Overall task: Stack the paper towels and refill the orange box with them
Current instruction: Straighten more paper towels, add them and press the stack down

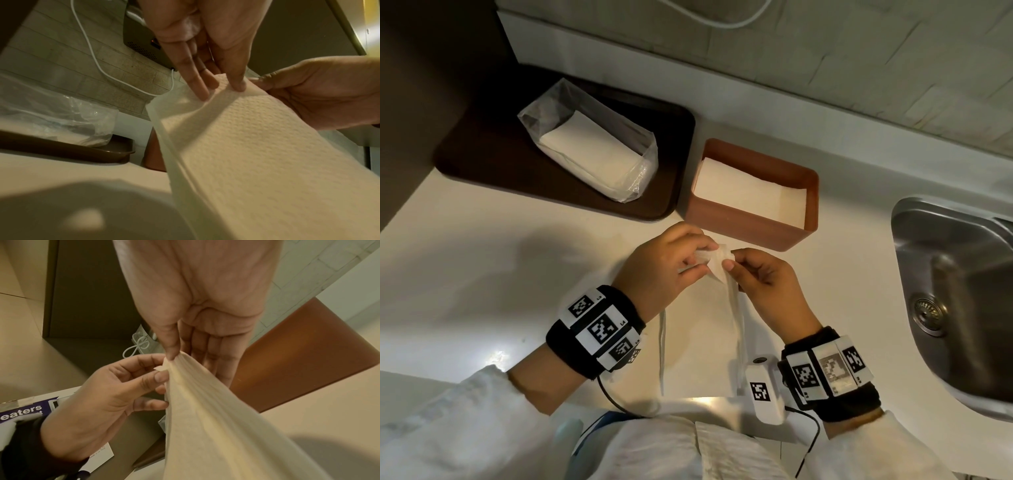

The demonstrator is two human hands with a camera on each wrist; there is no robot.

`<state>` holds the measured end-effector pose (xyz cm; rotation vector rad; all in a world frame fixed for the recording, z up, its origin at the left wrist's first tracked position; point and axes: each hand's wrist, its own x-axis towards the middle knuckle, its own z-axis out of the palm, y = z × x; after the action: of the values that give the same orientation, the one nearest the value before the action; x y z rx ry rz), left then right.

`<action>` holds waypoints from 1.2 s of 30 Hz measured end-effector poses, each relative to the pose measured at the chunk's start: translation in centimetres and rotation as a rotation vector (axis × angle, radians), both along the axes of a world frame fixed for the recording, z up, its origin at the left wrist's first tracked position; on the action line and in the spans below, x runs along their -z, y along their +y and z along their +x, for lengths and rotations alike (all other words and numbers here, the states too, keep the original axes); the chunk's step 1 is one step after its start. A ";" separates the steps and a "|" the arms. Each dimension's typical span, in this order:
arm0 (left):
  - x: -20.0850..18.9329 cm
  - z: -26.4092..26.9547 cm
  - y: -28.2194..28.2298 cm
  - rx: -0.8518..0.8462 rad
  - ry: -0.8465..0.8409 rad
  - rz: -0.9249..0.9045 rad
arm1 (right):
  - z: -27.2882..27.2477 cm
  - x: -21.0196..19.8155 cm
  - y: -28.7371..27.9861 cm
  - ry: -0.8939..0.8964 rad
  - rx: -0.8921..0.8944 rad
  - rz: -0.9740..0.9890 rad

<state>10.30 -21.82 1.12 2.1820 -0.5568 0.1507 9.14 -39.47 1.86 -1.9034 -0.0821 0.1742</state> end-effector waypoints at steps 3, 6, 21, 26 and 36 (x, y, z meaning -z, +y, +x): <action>0.0 0.0 0.1 -0.002 0.025 0.023 | -0.1 0.0 0.0 0.022 -0.014 0.000; 0.1 0.2 0.2 -0.010 0.048 0.027 | -0.1 0.0 0.0 0.047 -0.016 0.013; -0.6 0.7 0.4 0.111 0.001 -0.039 | -0.3 0.6 -0.3 -0.152 0.011 -0.118; -1.1 1.2 0.0 0.122 0.019 -0.034 | -0.6 0.5 -0.2 -0.163 -0.021 -0.100; -1.0 2.3 -0.2 0.180 0.007 0.012 | -0.6 0.5 -0.8 -0.129 -0.011 -0.105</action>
<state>12.61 -21.99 2.14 2.1304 -0.7479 0.0431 8.54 -40.23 1.34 -2.0181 -0.1734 0.0637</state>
